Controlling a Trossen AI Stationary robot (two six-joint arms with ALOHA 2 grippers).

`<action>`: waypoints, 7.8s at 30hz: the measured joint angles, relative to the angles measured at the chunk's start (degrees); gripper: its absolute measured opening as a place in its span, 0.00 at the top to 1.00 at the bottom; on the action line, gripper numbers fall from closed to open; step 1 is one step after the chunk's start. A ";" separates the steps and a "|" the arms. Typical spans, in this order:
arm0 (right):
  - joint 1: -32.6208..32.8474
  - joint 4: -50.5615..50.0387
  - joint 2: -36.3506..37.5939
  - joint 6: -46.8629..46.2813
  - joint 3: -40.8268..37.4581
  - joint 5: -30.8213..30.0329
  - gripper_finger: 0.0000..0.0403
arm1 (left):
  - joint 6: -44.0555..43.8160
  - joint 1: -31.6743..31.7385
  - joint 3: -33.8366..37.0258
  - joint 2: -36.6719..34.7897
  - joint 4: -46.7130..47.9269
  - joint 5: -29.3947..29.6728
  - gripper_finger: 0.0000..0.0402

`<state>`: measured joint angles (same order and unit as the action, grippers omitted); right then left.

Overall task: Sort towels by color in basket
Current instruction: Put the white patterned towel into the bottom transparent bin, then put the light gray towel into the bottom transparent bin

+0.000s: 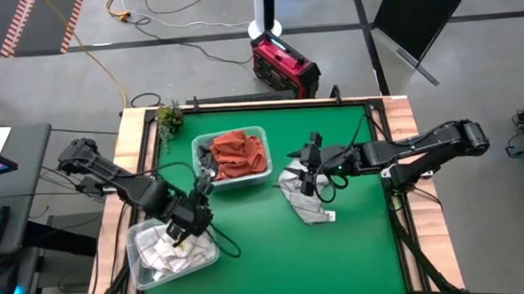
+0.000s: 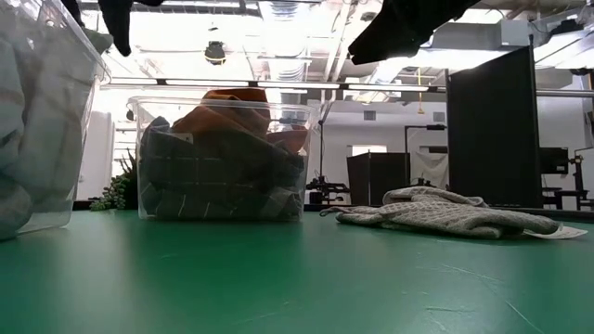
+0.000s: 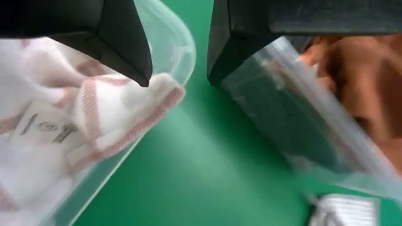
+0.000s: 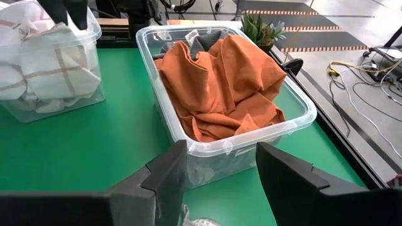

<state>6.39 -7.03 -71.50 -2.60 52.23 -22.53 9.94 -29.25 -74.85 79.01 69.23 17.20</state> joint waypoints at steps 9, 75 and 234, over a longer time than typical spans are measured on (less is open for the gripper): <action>0.35 -0.44 0.00 -0.81 0.00 -0.01 0.46 | 4.45 3.62 0.02 -0.01 -4.37 -7.53 0.69; 0.22 -0.28 0.00 -0.53 0.00 -0.01 0.46 | -31.44 -11.02 9.20 0.95 1.06 -22.82 0.51; 19.95 20.94 -1.95 11.18 7.49 -14.92 0.52 | -0.36 20.33 11.90 -0.59 -79.20 -5.97 0.98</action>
<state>26.34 13.91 -73.45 8.58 59.72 -37.45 9.58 -8.92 -62.95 78.43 -9.98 11.23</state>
